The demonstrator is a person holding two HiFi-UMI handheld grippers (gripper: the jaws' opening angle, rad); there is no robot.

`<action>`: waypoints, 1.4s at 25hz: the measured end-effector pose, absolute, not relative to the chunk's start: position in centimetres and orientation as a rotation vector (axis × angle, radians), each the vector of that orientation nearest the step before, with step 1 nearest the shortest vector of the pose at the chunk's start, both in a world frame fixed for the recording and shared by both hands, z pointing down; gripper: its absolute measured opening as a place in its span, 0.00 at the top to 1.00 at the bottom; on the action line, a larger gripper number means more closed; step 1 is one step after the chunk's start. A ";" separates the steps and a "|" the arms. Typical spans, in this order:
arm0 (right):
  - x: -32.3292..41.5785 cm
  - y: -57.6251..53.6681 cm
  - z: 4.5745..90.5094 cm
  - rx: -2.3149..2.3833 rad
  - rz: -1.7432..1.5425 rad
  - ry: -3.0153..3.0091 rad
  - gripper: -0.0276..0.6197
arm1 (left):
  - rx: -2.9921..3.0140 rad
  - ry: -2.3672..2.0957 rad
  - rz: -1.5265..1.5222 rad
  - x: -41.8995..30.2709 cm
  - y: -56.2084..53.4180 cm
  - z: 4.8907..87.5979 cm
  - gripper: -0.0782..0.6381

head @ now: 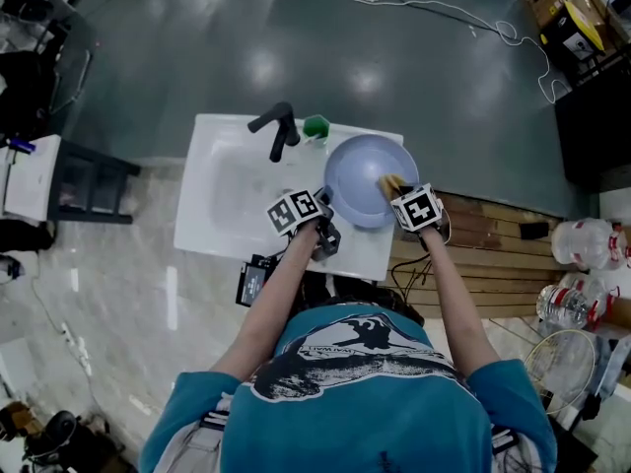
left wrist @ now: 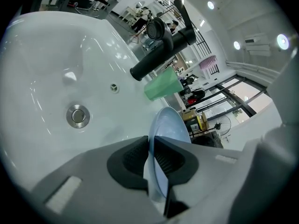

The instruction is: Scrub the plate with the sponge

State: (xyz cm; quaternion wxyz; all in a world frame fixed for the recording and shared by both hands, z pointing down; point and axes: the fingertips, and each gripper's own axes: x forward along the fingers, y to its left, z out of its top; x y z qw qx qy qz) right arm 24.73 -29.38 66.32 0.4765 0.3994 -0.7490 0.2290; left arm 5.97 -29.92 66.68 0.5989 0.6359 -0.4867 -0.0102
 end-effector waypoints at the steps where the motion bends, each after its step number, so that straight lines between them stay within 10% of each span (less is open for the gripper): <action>1: 25.1 -30.2 66.3 0.999 0.546 -1.830 0.91 | 1.473 -1.135 -0.026 6.0 -29.9 66.7 0.82; 13: 24.6 -33.1 66.8 1.049 0.529 -1.866 0.91 | 1.678 -1.212 -0.077 5.8 -30.5 63.2 0.64; 35: 19.0 -20.8 54.5 1.252 0.773 -2.389 0.91 | 2.414 -1.085 0.235 9.1 -15.1 50.4 0.76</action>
